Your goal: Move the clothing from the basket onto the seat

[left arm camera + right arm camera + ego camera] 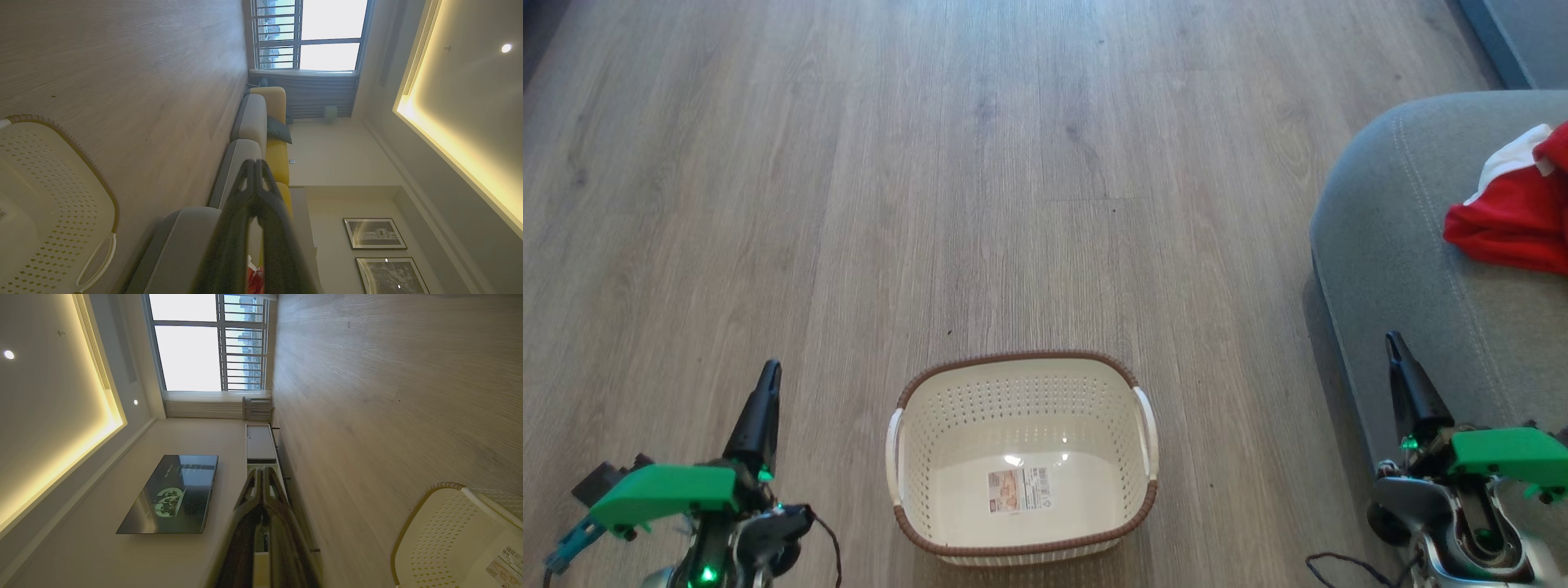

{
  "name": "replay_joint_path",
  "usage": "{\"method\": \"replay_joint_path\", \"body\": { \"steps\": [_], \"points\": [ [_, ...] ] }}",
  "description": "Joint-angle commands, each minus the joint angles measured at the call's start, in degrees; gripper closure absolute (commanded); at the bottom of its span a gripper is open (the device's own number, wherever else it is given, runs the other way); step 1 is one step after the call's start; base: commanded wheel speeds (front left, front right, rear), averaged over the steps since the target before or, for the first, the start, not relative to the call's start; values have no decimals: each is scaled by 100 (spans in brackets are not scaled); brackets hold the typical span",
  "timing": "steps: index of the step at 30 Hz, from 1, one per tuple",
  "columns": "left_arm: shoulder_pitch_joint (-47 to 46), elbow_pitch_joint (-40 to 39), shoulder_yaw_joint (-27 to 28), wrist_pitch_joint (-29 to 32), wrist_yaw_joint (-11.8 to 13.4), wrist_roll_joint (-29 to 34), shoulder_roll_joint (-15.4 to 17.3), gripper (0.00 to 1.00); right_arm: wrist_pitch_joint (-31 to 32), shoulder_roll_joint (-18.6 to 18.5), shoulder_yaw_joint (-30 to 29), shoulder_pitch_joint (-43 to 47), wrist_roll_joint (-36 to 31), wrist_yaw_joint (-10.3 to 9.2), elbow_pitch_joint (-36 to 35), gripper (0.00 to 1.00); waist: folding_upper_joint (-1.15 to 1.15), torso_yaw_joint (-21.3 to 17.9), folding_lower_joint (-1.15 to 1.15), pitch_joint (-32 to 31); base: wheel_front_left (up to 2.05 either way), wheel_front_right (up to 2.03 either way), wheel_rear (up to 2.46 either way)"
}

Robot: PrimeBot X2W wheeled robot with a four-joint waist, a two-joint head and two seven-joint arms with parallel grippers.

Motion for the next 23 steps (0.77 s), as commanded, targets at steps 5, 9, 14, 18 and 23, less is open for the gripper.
{"method": "replay_joint_path", "body": {
  "steps": [5, 9, 14, 18, 23],
  "points": [
    [-165, -195, 201, 43, -55, -38, 48, 100, 55, 5, 89, -112, -14, 0, -223, 100, 0, 0, 0, 0, 0, 0, 0],
    [-165, -195, 201, 43, -55, -38, 48, 100, 56, 6, 87, -112, -15, 0, -223, 100, 0, 0, 0, 0, 0, 0, 0],
    [-165, -195, 201, 43, -55, -38, 48, 100, 57, 7, 86, -112, -16, 0, -223, 100, 0, 0, 0, 0, 0, 0, 0],
    [-164, -195, 201, 43, -55, -38, 48, 100, 58, 7, 85, -112, -17, 0, -223, 100, 0, 0, 0, 0, 0, 0, 0],
    [-164, -195, 201, 42, -55, -38, 48, 100, 59, 8, 83, -112, -18, 0, -222, 100, 0, 0, 0, 0, 0, 0, 0]
  ]
}}
